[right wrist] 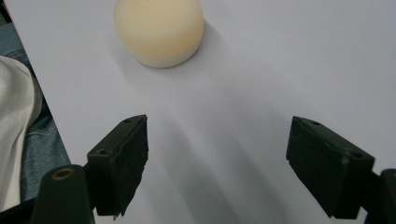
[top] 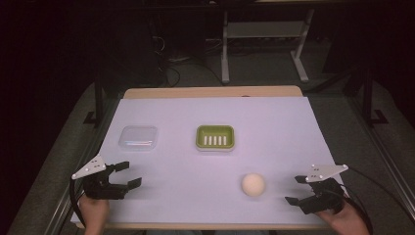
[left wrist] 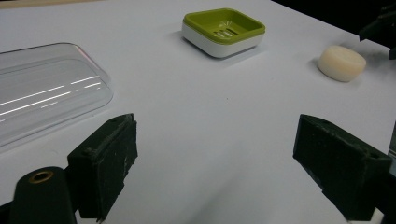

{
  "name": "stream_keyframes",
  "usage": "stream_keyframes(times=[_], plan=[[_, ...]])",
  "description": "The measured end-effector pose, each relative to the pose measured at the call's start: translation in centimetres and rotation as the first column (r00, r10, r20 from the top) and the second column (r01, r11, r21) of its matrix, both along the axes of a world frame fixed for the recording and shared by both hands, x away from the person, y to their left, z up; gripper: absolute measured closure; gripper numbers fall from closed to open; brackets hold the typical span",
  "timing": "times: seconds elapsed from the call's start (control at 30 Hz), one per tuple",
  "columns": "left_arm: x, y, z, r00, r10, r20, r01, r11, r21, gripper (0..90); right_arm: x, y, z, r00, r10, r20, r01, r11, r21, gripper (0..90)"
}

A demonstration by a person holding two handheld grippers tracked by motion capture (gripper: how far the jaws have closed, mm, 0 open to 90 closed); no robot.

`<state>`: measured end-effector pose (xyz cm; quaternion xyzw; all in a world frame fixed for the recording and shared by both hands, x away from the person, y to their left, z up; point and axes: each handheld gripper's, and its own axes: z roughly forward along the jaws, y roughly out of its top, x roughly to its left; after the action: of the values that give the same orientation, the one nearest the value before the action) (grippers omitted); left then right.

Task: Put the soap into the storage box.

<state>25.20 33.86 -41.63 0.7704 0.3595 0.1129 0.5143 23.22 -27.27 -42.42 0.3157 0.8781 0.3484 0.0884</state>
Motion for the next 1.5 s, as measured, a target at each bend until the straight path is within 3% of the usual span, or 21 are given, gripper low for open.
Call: stream_keyframes(times=[0.67,1.5], plan=[[-0.2,0.1,0.1,1.0000,-0.003,0.004,0.003,1.0000,-0.002,13.1,0.9,2.4,1.0,0.9974,0.072,0.005,-0.072,0.9970,-0.030,18.5],[-0.3,0.2,0.2,0.9999,-0.004,0.009,0.004,1.0000,-0.009,13.1,2.5,5.7,2.1,0.9873,0.159,-0.001,-0.158,0.9839,-0.084,17.4]])
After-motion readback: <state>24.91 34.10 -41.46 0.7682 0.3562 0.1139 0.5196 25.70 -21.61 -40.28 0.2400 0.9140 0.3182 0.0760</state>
